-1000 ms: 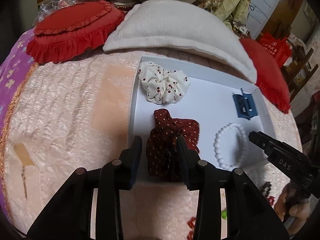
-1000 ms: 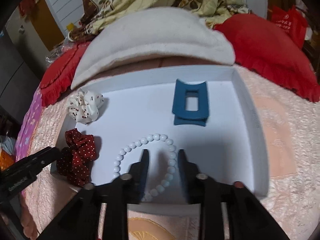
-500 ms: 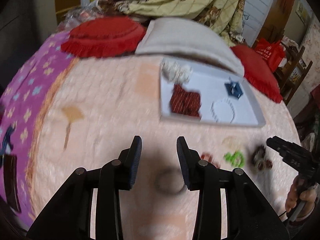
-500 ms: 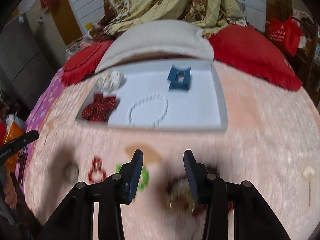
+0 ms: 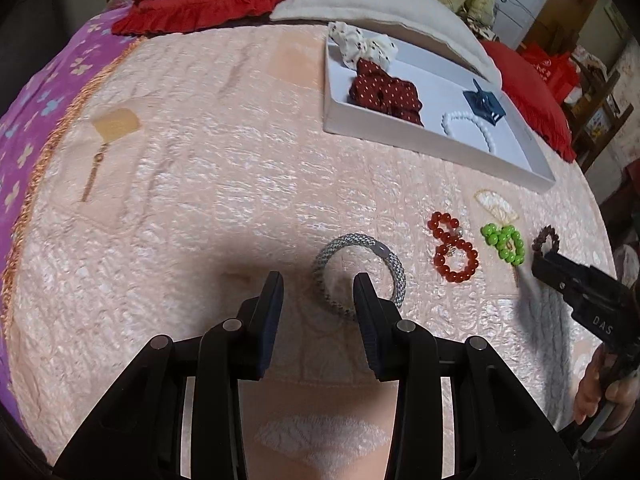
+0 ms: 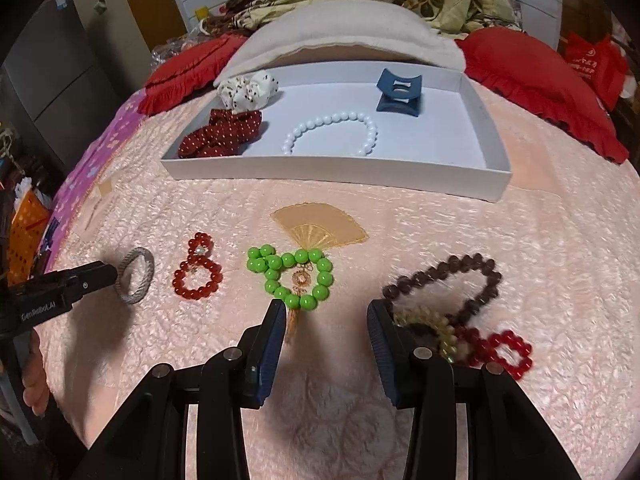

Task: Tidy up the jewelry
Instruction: 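Grasp the silver mesh bangle with the left tool while the right tool grasps the green bead bracelet, then carry the bangle and green bracelet into the box and open both tools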

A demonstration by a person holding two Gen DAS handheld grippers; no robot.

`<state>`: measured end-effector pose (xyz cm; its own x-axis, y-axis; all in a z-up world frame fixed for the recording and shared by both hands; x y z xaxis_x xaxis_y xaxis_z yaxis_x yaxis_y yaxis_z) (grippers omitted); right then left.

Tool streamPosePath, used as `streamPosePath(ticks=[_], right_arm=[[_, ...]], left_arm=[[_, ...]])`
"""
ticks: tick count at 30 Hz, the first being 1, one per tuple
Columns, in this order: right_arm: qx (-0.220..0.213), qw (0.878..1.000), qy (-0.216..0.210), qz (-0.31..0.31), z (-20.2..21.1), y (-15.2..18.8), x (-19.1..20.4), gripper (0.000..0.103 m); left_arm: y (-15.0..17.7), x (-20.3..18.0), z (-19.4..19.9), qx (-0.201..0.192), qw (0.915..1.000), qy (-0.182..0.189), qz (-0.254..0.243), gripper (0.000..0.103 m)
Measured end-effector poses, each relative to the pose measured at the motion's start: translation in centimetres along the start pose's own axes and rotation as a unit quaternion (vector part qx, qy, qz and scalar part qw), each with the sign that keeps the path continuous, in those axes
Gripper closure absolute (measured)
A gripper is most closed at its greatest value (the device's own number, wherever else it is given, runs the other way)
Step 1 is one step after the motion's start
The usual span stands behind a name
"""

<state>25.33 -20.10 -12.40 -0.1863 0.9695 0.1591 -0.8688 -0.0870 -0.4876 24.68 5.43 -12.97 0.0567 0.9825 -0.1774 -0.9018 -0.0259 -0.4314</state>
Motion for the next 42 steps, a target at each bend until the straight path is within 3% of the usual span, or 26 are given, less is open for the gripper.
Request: streamPosePath(ticks=[10,20,26,30,32,35,37,38,42], right_arm=[[0.004,1.0,0.0,0.007,-2.0,-0.8,-0.1,0.063],[-0.006,0.999,0.029,0.043,-3.1,-1.8,1.0,0.063],[-0.011,1.0,0.011,0.024,-2.6,-2.6,0.4,0.063],[0.0,0.999,0.012,0.047,-3.3,-2.7,1.1,0.063],[-0.003,0.997,0.034,0.071,-3.7,-2.6,1.7,0.063],[-0.008,0.996,0.04,0.079,-4.1,-3.0,2.3,0.071],[-0.01,0.996,0.038,0.075,-4.2,-3.3,2.4,0.081],[-0.01,0.997,0.035,0.074,-4.2,-3.4,2.5,0.085],[-0.004,0.999,0.006,0.053,-3.5,-3.2,2.6,0.085]], left_arm=[[-0.6,-0.2,-1.2,-0.014,0.9995,-0.015,-0.024,0.068],[-1.0,-0.9,-1.8,-0.041,0.9971,-0.035,-0.054,0.068],[-0.8,-0.6,-1.6,-0.042,0.9971,-0.024,-0.059,0.068],[-0.6,-0.6,-1.5,-0.048,0.9962,-0.025,-0.068,0.068],[-0.6,-0.8,-1.6,-0.052,0.9948,-0.035,-0.079,0.068],[-0.7,-1.0,-1.8,-0.058,0.9939,-0.041,-0.085,0.068],[-0.8,-1.0,-1.8,-0.056,0.9942,-0.043,-0.082,0.08],[-0.8,-1.0,-1.7,-0.054,0.9945,-0.04,-0.08,0.097],[-0.6,-1.0,-1.3,-0.038,0.9964,-0.036,-0.067,0.097]])
Point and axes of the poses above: each gripper's, at about its wrist camera, not at the fingertips, and z roughly against the way its jaws point, x to its left, y to its underside, the point moved 5 cm from there along -z, roughly the way its jaws point
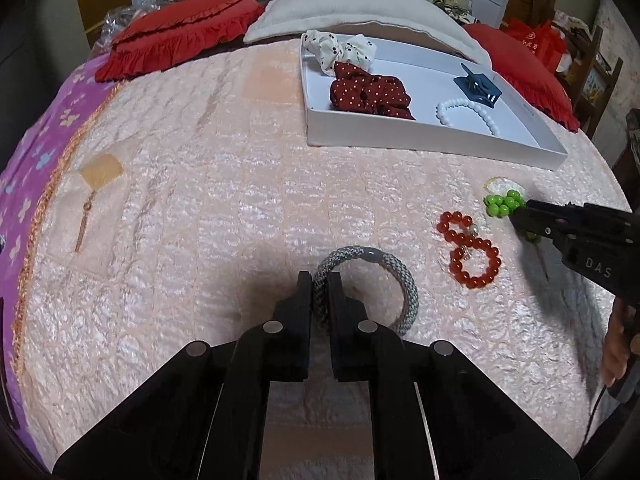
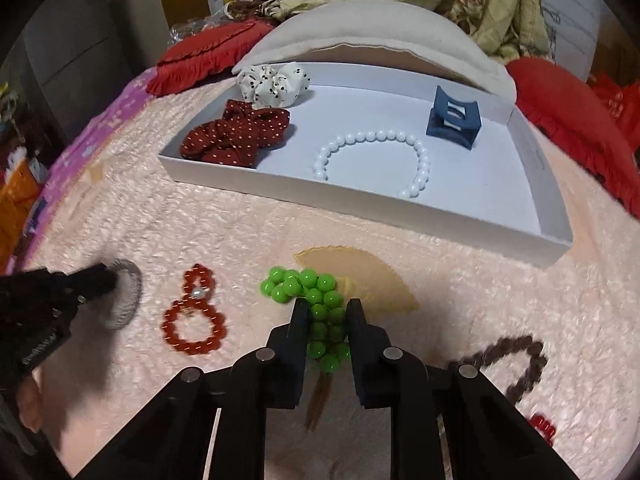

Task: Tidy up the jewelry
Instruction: 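Carry the bangle and green bracelet into the box and open both tools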

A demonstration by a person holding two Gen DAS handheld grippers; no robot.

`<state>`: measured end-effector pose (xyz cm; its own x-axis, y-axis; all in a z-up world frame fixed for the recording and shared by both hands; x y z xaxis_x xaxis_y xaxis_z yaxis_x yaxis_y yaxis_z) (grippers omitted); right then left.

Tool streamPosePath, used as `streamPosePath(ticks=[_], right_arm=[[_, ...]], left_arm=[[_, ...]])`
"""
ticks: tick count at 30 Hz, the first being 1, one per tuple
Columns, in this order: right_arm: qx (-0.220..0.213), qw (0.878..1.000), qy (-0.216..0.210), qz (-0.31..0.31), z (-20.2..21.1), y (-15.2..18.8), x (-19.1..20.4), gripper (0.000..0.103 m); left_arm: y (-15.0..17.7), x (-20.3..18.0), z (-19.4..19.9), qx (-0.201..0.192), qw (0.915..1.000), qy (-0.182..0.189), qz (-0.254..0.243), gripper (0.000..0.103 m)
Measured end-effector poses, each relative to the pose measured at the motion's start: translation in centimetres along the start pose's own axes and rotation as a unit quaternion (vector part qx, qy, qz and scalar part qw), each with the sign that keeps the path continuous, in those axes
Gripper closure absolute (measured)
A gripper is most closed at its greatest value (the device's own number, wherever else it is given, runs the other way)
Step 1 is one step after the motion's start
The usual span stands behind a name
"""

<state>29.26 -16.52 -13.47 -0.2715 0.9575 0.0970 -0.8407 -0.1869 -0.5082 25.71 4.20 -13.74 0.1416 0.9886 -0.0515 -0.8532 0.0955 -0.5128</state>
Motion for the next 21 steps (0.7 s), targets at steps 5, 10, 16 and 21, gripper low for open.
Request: streamPosePath(ticks=[5,10,16,21], right_arm=[[-0.024,0.999,-0.022,-0.023,3.0,0.7,0.2,0.085],[-0.046,0.996,-0.048,-0.053,6.3,1.1,-0.1,0.102],[-0.058,0.996,-0.053,-0.052,9.0,1.5,-0.3,0.102],[-0.016,1.0,-0.017,-0.016,6.8,3.3,0.3,0.077]], left_arm=[[0.5,-0.3,2.5,-0.013,0.9998,0.008,0.013,0.097],[0.4,-1.1,6.7,-0.047,0.9985,0.025,0.015,0.097],[0.3,-2.2,10.1,-0.072,0.9969,0.03,0.004,0.097],[0.8,-2.0,10.8,-0.073,0.9969,0.028,0.008,0.097]])
Point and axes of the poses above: each gripper's, at about its wrist camera, not at the fingertips, and z roughly against the way its jaws point, x to its left, y to its underside, the point moved 5 cm from there along -z, roughly the way its jaws point
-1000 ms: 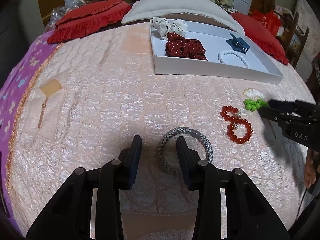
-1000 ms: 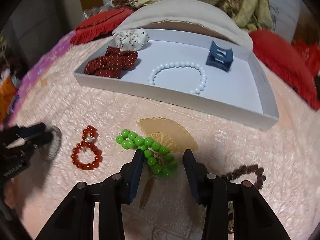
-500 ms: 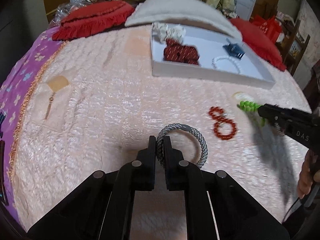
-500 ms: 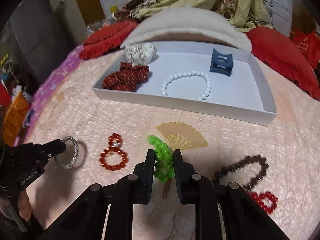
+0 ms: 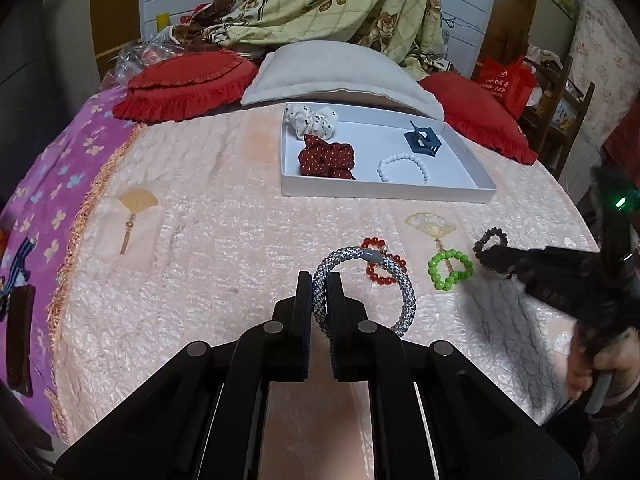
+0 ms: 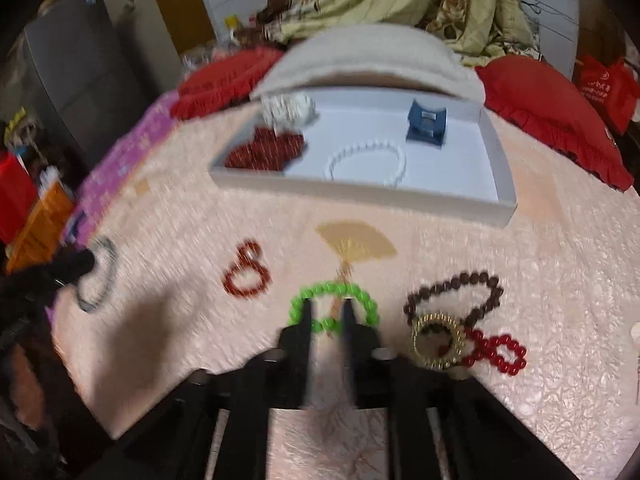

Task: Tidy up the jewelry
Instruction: 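Carry the bangle and green bracelet into the box and open both tools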

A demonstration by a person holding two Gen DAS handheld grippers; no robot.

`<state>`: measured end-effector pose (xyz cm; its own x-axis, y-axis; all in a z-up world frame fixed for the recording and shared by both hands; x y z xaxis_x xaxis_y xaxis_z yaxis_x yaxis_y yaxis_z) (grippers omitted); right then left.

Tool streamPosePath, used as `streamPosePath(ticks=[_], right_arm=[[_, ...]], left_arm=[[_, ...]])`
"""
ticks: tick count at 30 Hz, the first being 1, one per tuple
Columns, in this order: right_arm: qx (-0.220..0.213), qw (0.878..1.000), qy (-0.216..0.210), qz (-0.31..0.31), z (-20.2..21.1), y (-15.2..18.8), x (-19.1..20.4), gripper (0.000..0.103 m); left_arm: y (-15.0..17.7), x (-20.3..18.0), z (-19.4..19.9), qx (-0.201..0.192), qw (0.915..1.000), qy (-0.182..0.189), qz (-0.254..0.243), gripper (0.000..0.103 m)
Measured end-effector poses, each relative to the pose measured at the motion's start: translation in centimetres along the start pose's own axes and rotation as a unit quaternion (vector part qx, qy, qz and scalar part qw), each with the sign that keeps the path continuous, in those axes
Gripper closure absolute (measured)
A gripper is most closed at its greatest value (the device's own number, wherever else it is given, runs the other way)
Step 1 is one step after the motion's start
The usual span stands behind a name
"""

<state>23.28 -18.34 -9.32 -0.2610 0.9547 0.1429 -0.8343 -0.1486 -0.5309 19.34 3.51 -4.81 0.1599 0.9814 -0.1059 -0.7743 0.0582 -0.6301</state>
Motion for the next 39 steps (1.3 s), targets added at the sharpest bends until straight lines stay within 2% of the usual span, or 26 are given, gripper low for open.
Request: streamPosePath(ticks=[5,8,12,15,18,28,35,39], right_arm=[[0.015,0.999,0.041,0.014,-2.9,0.4,-1.2,0.075],[0.034,0.998,0.043,0.015,-4.9,0.1,-2.0,0.075],[0.03,0.998,0.039,0.036,-5.5,-0.3,-1.5,0.075],[0.03,0.999,0.023,0.038,-5.5,-0.3,-0.7,0.094],[0.035,0.999,-0.004,0.012,-5.3,-0.6,-0.7,0.095],[-0.042,0.998,-0.034,-0.026,2.2,-4.0,-1.4,0.095],[-0.085,0.996,-0.018,-0.02,6.6,-8.1,-3.1,0.095],[-0.09,0.996,0.009,-0.016,6.6,-10.2,-4.5,0.094]], left_arm=[[0.7,0.3,0.3,0.003,1.0,-0.001,-0.001,0.097],[1.0,0.8,0.0,0.006,1.0,0.001,0.007,0.097],[1.1,1.4,-0.6,0.01,0.9998,0.006,0.019,0.097],[1.2,1.5,-0.9,0.012,0.9996,0.008,0.023,0.097],[1.1,1.1,-0.8,0.012,0.9997,0.01,0.02,0.097],[-1.2,-0.8,2.0,-0.015,0.9996,0.023,-0.006,0.097],[-4.3,-2.7,1.8,-0.013,0.9988,0.041,-0.026,0.097],[-7.6,-3.9,0.3,-0.016,0.9981,0.031,-0.05,0.097]])
Point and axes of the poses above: each gripper's, at about its wrist camera, not at the fingertips, and z roughly against the way its jaws point, x to its left, y to its underside, the point moved 5 cm from there along -z, roughly the way its jaws point
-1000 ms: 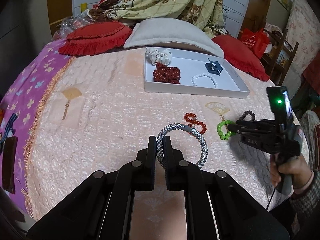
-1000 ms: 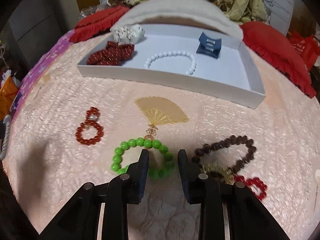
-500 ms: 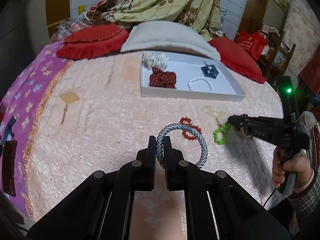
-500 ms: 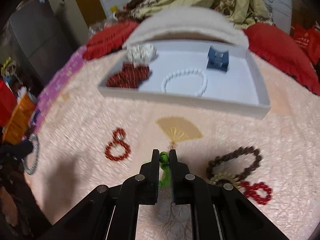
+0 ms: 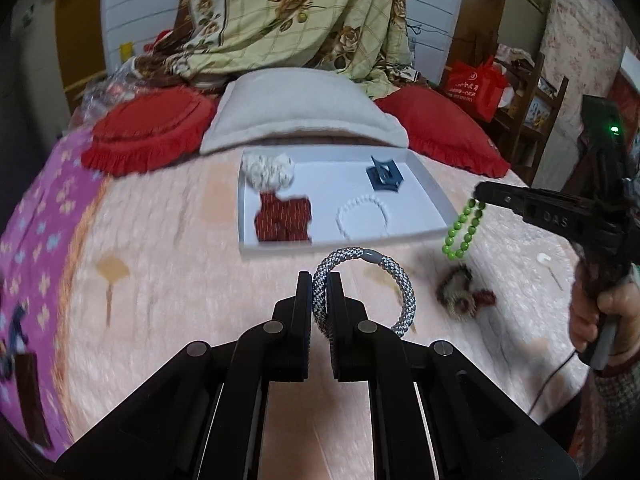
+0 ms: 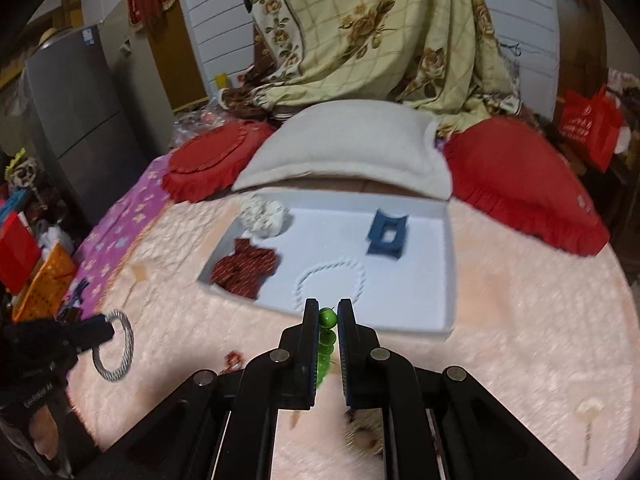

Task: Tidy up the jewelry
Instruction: 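Carry the bangle and green bracelet into the box and open both tools, then grasp the red bead bracelet with the left tool and lift it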

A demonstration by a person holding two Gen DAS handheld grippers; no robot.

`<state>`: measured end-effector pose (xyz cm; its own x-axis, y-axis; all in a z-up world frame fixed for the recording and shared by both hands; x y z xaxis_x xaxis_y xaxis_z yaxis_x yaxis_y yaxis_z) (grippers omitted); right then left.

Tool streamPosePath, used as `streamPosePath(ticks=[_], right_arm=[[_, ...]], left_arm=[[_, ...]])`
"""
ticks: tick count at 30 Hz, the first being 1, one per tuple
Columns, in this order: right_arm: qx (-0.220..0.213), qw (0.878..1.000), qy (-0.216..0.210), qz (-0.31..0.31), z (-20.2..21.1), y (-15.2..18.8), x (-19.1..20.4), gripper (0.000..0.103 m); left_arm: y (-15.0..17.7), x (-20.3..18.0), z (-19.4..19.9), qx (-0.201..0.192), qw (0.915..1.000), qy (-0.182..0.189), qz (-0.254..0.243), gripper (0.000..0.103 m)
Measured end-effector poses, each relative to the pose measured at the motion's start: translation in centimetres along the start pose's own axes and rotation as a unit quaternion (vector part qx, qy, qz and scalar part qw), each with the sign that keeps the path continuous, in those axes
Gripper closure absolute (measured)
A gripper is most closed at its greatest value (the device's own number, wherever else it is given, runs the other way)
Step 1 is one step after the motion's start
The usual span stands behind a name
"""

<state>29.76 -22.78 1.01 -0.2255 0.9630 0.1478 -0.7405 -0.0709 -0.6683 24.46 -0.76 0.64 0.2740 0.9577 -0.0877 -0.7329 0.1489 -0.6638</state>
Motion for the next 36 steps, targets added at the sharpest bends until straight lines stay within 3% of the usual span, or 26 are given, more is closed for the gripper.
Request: streamPosePath(ticks=[10,16,22,27,30,32,36], right_arm=[[0.028,0.999,0.044,0.001,-6.0,-3.5,-2.9,0.094],[0.05,0.998,0.032,-0.013,-11.8,-5.8,-3.1,0.094],[0.06,0.997,0.005,-0.047,-16.6,-8.1,-2.9,0.094],[0.088,0.994,0.0,-0.063,-20.3,-8.7,-3.4,0.094],[0.096,0.993,0.009,-0.069,-21.0,-8.8,-4.1,0.094],[0.091,0.993,0.022,-0.07,-20.7,-9.0,-4.6,0.082],[0.075,0.994,0.039,-0.065,-18.2,-9.0,-5.4,0.077]], left_arm=[[-8.2,-0.1,-11.5,0.045,0.9979,-0.043,-0.02,0.097],[-10.9,0.1,-19.6,0.077,0.9948,-0.067,-0.004,0.097],[-12.1,1.7,-24.3,0.095,0.993,-0.064,0.029,0.097],[-11.7,2.5,-25.9,0.102,0.9923,-0.064,0.032,0.097],[-11.4,3.2,-25.9,0.105,0.9924,-0.045,0.048,0.095],[-11.3,3.5,-25.5,0.106,0.9921,-0.027,0.062,0.092],[-11.0,3.7,-23.5,0.097,0.9923,-0.017,0.075,0.091]])
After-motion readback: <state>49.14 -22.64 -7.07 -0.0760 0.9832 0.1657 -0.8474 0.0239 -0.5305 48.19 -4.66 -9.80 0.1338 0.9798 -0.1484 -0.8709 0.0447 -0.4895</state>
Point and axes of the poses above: each gripper's, at about its wrist camera, not at the fingertips, and z roughly against the way its jaws point, x to its left, y to its underside, the point moved 5 cm from there along -z, roughly the way its jaws point
